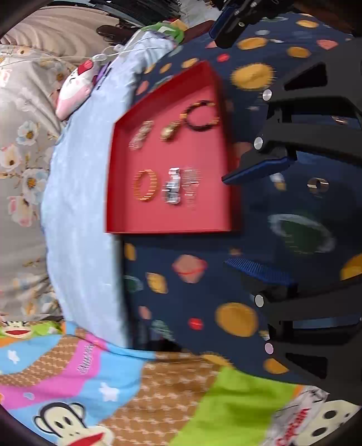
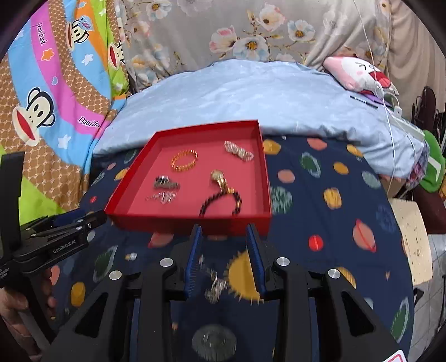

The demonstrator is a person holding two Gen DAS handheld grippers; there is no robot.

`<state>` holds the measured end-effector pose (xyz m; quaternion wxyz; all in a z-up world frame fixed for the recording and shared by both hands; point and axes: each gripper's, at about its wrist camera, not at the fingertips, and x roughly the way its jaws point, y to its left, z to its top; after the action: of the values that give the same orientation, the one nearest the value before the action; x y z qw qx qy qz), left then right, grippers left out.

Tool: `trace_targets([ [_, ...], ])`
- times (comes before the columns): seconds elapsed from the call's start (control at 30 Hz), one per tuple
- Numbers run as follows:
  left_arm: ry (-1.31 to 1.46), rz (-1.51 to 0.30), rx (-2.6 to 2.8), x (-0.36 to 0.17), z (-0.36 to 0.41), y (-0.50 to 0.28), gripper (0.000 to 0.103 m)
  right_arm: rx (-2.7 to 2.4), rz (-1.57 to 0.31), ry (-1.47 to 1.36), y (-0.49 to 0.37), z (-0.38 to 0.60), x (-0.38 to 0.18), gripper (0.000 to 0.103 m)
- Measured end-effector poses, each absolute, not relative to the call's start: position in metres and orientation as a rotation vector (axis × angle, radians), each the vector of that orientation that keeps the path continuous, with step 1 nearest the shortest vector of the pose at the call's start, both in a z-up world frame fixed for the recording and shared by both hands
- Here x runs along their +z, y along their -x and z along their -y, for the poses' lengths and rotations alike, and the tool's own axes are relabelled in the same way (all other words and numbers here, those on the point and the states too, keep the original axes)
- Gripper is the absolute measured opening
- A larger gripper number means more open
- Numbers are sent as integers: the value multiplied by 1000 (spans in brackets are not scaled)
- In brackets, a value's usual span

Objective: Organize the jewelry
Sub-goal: 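Open the right gripper to drop the bead bracelet while the left releases the pendant, then grasp the small gold hoop earring with the left gripper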

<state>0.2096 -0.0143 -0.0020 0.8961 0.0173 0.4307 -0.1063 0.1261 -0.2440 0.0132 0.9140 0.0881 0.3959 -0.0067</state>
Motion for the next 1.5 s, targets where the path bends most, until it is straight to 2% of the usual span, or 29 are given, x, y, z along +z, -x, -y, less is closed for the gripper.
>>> trace_targets([
  [0.4, -55, -997, -221, -47, 9, -143, 53, -38, -888, -229, -63, 243, -11, 32],
  [0.87, -100, -961, -247, -63, 36, -151, 52, -26, -946, -252, -46, 240, -33, 32],
  [0.97, -100, -955, -248, -63, 37, -153, 43, -22, -948, -255, -48, 239, -34, 32],
  [1.03, -103, -953, -256, -63, 37, -154, 32, -17, -952, -257, -48, 238, -36, 32],
  [1.13, -103, -954, -269, -62, 37, -153, 20, -12, -959, -257, -50, 236, -38, 32],
  [1.5, -81, -961, -300, -54, 32, -141, 20, 2, -974, -258, -52, 230, -44, 32],
])
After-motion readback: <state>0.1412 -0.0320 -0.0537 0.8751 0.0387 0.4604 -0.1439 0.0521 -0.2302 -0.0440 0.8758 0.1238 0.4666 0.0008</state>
